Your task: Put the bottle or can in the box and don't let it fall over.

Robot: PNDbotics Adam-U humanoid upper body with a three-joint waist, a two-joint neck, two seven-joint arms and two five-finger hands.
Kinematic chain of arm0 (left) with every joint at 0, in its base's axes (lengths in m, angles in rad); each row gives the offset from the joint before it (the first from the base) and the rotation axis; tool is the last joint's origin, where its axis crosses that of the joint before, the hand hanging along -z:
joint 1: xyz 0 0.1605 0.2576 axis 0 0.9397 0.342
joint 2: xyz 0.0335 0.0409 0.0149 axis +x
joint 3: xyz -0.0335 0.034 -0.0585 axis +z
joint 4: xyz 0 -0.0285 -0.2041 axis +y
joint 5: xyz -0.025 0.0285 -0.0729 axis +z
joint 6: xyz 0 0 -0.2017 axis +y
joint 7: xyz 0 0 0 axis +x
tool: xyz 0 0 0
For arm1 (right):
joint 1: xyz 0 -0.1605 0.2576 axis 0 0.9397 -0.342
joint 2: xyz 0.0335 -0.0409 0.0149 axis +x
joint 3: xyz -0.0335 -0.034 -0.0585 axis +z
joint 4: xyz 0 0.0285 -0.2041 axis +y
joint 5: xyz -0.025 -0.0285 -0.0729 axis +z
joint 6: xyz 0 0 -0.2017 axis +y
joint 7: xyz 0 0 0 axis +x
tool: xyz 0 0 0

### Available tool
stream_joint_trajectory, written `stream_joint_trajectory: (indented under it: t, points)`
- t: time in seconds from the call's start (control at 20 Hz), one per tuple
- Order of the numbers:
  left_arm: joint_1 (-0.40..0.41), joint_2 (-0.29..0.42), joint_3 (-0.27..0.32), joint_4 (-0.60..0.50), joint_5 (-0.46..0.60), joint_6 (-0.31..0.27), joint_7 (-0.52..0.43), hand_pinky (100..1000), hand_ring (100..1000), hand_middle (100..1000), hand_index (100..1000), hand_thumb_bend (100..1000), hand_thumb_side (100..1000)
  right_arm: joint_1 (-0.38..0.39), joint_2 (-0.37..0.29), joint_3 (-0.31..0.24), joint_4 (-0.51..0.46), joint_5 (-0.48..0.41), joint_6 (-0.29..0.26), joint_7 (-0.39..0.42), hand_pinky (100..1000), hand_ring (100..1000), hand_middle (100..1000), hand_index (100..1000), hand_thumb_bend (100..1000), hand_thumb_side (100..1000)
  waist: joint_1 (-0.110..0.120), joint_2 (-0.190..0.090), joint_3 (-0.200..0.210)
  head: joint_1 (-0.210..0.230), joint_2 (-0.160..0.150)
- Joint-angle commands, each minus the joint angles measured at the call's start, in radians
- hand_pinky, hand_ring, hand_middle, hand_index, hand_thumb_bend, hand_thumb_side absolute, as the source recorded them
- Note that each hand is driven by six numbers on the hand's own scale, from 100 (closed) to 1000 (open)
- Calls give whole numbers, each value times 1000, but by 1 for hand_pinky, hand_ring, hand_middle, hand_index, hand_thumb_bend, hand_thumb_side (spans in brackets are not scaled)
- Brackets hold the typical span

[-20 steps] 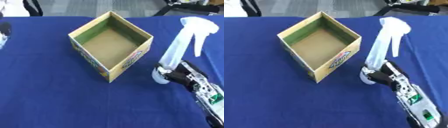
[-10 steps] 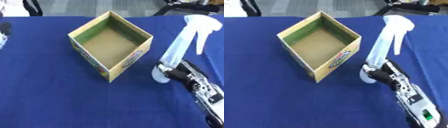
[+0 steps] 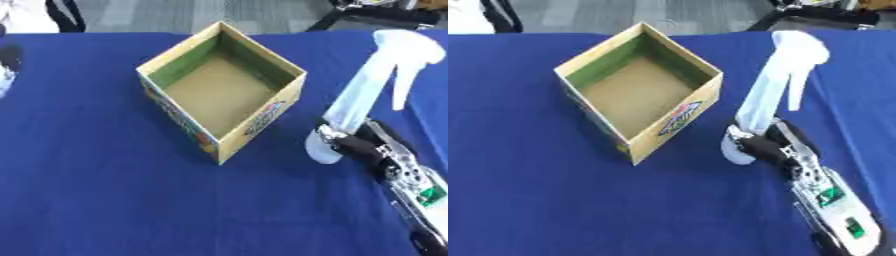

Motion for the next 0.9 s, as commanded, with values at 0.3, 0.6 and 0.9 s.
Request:
stream_joint_trajectory:
  t: [0.3,0.6,0.9]
  points:
    - [-12,15,5,-20,2,-3,-4,1000,1000,1000,938,272,234,6,-19,-4,-2,50,-19,-32,1000,1000,1000,809,100,222,4,-8,-1,0,7]
    - [-12,15,5,-20,2,-3,-4,1000,1000,1000,938,272,234,6,-20,-5,-6,52,-17,-34,1000,1000,1000,809,100,222,4,-8,-1,0,7]
    - [-12,17,4,-20,2,-1,-6,1000,1000,1000,935,266,231,5,-35,-9,-47,37,-15,-41,1000,1000,1000,728,100,220,-2,-14,3,1,5]
